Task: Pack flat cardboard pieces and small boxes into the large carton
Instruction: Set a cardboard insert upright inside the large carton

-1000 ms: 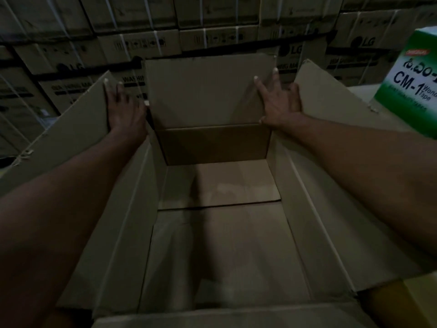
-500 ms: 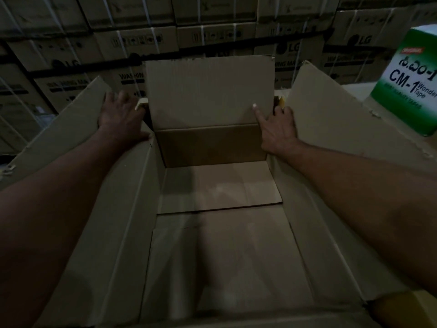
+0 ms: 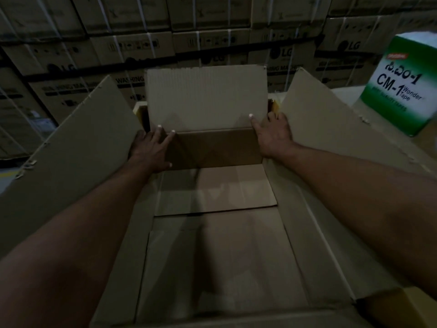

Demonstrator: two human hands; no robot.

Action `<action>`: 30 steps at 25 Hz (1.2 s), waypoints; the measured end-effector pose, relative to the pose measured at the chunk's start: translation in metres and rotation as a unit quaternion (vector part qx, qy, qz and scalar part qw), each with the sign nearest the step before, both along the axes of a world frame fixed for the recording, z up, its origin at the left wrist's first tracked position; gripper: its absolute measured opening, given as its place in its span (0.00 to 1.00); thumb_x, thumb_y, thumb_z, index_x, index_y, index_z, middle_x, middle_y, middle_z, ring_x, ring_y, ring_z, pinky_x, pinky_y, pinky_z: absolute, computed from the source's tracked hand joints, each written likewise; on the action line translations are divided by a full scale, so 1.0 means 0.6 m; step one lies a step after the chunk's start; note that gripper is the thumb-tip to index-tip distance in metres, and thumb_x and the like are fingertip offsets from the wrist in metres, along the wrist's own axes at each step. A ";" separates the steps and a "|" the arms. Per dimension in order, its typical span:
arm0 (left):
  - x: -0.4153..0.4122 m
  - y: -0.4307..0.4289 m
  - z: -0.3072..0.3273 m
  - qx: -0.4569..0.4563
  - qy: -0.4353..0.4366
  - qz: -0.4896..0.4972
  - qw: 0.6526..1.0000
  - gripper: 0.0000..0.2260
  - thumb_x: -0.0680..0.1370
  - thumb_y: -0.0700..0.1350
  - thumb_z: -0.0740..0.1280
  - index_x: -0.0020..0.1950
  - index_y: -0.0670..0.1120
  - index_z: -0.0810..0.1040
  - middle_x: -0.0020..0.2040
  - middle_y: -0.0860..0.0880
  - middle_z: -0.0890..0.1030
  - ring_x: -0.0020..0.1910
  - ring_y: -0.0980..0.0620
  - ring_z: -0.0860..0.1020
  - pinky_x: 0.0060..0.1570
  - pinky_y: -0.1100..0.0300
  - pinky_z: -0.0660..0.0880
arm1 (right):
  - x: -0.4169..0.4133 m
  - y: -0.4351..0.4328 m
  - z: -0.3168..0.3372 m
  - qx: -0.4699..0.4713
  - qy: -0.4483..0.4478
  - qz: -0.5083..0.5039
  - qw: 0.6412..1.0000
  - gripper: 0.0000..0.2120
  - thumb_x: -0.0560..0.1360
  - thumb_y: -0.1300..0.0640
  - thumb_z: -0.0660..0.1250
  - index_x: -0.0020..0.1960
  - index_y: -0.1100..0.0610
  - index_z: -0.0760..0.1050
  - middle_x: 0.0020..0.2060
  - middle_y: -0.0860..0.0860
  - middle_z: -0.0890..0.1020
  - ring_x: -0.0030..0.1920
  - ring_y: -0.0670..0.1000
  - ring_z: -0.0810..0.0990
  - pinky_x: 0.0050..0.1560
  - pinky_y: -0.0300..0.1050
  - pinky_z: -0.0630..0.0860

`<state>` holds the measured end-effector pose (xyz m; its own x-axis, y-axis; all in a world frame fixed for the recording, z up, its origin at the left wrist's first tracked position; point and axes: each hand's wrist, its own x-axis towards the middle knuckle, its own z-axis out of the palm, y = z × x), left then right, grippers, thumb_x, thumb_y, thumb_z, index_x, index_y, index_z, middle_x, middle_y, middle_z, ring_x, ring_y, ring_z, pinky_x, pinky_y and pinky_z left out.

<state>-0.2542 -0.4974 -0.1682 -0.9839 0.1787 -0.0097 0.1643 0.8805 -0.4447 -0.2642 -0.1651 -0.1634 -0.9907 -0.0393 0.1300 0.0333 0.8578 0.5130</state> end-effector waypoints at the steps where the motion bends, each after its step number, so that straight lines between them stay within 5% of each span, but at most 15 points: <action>1: 0.009 0.003 0.006 0.023 -0.010 0.002 1.000 0.46 0.76 0.67 0.65 0.83 0.53 0.41 0.83 0.40 0.48 0.80 0.41 0.56 0.75 0.44 0.55 | 0.019 -0.003 -0.004 -0.004 0.011 -0.003 1.000 0.44 0.75 0.42 0.67 0.83 0.51 0.49 0.66 0.57 0.75 0.64 0.57 0.69 0.61 0.52 0.65; 8: 0.106 0.017 0.093 -0.050 0.040 0.057 0.996 0.37 0.77 0.67 0.62 0.81 0.53 0.57 0.80 0.41 0.59 0.79 0.37 0.55 0.75 0.33 0.45 | 0.163 0.002 0.057 0.074 0.087 -0.039 0.993 0.40 0.74 0.44 0.64 0.81 0.54 0.56 0.79 0.63 0.57 0.78 0.64 0.55 0.72 0.63 0.54; 12: 0.185 -0.022 0.150 -0.106 0.104 0.085 0.985 0.25 0.78 0.60 0.62 0.74 0.53 0.70 0.78 0.43 0.65 0.79 0.39 0.56 0.76 0.33 0.42 | 0.233 0.019 0.121 0.091 0.089 -0.111 0.986 0.31 0.75 0.42 0.64 0.75 0.54 0.71 0.78 0.62 0.61 0.77 0.64 0.57 0.75 0.62 0.51; 16: 0.278 -0.036 0.178 -0.115 0.122 0.096 0.981 0.21 0.80 0.54 0.61 0.73 0.53 0.72 0.79 0.43 0.63 0.80 0.39 0.55 0.73 0.29 0.47 | 0.319 0.014 0.145 0.094 0.100 -0.136 0.981 0.30 0.76 0.42 0.64 0.75 0.54 0.72 0.79 0.62 0.59 0.78 0.65 0.55 0.75 0.66 0.51; 19: 0.341 -0.031 0.215 -0.031 0.138 0.148 0.979 0.20 0.80 0.50 0.63 0.72 0.50 0.74 0.80 0.41 0.57 0.77 0.35 0.59 0.69 0.34 0.62 | 0.382 0.012 0.166 0.024 0.124 -0.168 0.978 0.32 0.76 0.44 0.66 0.76 0.56 0.68 0.78 0.63 0.59 0.73 0.66 0.63 0.69 0.65 0.62; 21: 0.370 -0.044 0.235 0.046 0.154 0.151 0.975 0.16 0.81 0.45 0.63 0.68 0.46 0.77 0.71 0.39 0.69 0.66 0.37 0.74 0.59 0.44 0.73 | 0.414 0.024 0.177 -0.059 0.133 -0.163 0.976 0.29 0.76 0.48 0.66 0.75 0.56 0.68 0.73 0.63 0.66 0.64 0.62 0.72 0.61 0.57 0.71; 25: 0.384 -0.093 0.244 0.175 0.176 0.125 0.961 0.10 0.83 0.42 0.60 0.59 0.43 0.79 0.52 0.39 0.81 0.52 0.38 0.80 0.49 0.49 0.75 | 0.455 0.061 0.201 -0.204 0.136 -0.134 0.960 0.20 0.76 0.53 0.69 0.66 0.56 0.73 0.63 0.61 0.71 0.57 0.61 0.77 0.48 0.51 0.73; 30: 0.390 -0.133 0.227 0.256 0.151 0.116 0.948 0.15 0.84 0.46 0.60 0.70 0.47 0.76 0.60 0.38 0.80 0.56 0.38 0.80 0.52 0.47 0.79 | 0.465 0.059 0.197 -0.179 0.114 -0.135 0.968 0.24 0.77 0.51 0.67 0.71 0.55 0.68 0.66 0.60 0.68 0.62 0.60 0.73 0.55 0.53 0.73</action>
<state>-0.0200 -0.5769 -0.0319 -0.9411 -0.1379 0.3089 -0.1271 0.9904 0.0550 0.0151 -0.1299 -0.0453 -0.9023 0.3051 0.3045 0.3585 0.9234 0.1371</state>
